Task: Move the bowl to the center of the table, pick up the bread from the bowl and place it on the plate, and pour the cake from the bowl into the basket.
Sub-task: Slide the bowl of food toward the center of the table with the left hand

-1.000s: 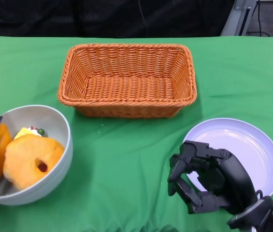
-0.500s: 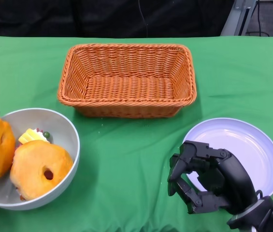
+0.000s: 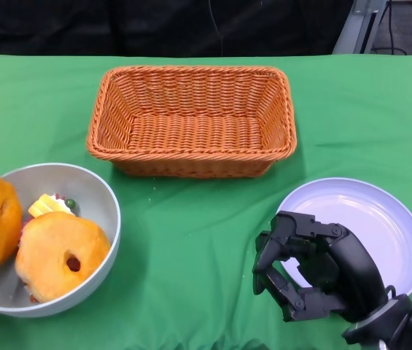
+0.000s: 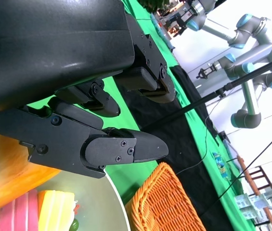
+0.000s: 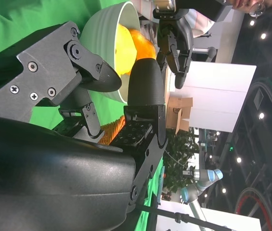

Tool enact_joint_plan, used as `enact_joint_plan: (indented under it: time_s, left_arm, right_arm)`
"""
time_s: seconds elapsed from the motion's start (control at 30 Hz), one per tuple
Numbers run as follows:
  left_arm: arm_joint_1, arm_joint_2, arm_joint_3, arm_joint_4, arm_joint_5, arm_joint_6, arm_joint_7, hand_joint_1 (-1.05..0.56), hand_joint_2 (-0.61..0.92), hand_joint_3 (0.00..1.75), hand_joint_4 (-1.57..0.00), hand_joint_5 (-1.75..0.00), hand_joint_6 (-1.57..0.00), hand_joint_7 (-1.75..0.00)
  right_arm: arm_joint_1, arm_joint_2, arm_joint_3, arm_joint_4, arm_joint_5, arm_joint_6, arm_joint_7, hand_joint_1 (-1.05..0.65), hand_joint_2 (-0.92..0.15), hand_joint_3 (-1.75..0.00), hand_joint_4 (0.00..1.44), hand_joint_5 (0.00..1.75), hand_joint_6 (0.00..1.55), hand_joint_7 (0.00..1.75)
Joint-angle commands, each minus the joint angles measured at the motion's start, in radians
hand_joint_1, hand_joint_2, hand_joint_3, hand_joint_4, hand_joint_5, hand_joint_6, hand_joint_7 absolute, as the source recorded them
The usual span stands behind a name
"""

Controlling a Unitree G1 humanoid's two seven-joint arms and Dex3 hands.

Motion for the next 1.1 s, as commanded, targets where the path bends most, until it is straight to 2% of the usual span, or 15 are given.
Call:
enact_joint_plan:
  time_s: [0.03, 0.23, 0.63, 0.73, 0.87, 1.1]
  left_arm:
    - [-0.002, 0.060, 0.004, 0.000, 0.011, -0.008, 0.023, -0.58, 0.92, 0.41, -0.71, -0.01, -0.59, 0.00]
    - [0.004, 0.124, -0.082, 0.017, 0.161, 0.057, 0.176, -0.58, 0.92, 0.40, -0.73, -0.01, -0.58, 0.00]
    - [0.003, 0.155, -0.126, 0.044, 0.212, 0.128, 0.245, -0.54, 0.92, 0.38, -0.76, -0.02, -0.59, -0.01]
    - [-0.003, 0.140, -0.136, 0.053, 0.206, 0.156, 0.205, -0.56, 0.92, 0.38, -0.76, -0.02, -0.61, -0.01]
    - [-0.009, 0.108, -0.101, 0.057, 0.130, 0.183, 0.083, -0.51, 0.92, 0.40, -0.72, 0.00, -0.60, -0.01]
    - [-0.013, 0.092, -0.085, 0.051, 0.083, 0.220, 0.024, -0.50, 0.92, 0.40, -0.71, 0.00, -0.59, 0.00]
  right_arm:
    - [-0.008, 0.002, -0.009, -0.001, 0.011, -0.003, -0.004, -0.01, -0.47, -1.18, 0.83, 1.62, 0.78, 1.27]
    - [-0.004, 0.001, -0.007, -0.005, 0.005, -0.001, -0.010, -0.01, -0.47, -1.18, 0.84, 1.61, 0.78, 1.28]
    - [-0.011, -0.002, -0.009, 0.006, -0.002, -0.017, -0.012, -0.02, -0.47, -1.17, 0.84, 1.60, 0.78, 1.27]
    - [-0.005, -0.002, -0.007, -0.007, -0.003, -0.003, -0.016, -0.02, -0.47, -1.17, 0.84, 1.60, 0.78, 1.27]
    - [-0.003, 0.001, -0.007, -0.007, 0.000, -0.007, -0.014, 0.00, -0.47, -1.17, 0.84, 1.60, 0.79, 1.27]
    - [-0.006, 0.001, -0.007, -0.002, 0.003, -0.009, -0.009, -0.01, -0.48, -1.16, 0.84, 1.60, 0.78, 1.27]
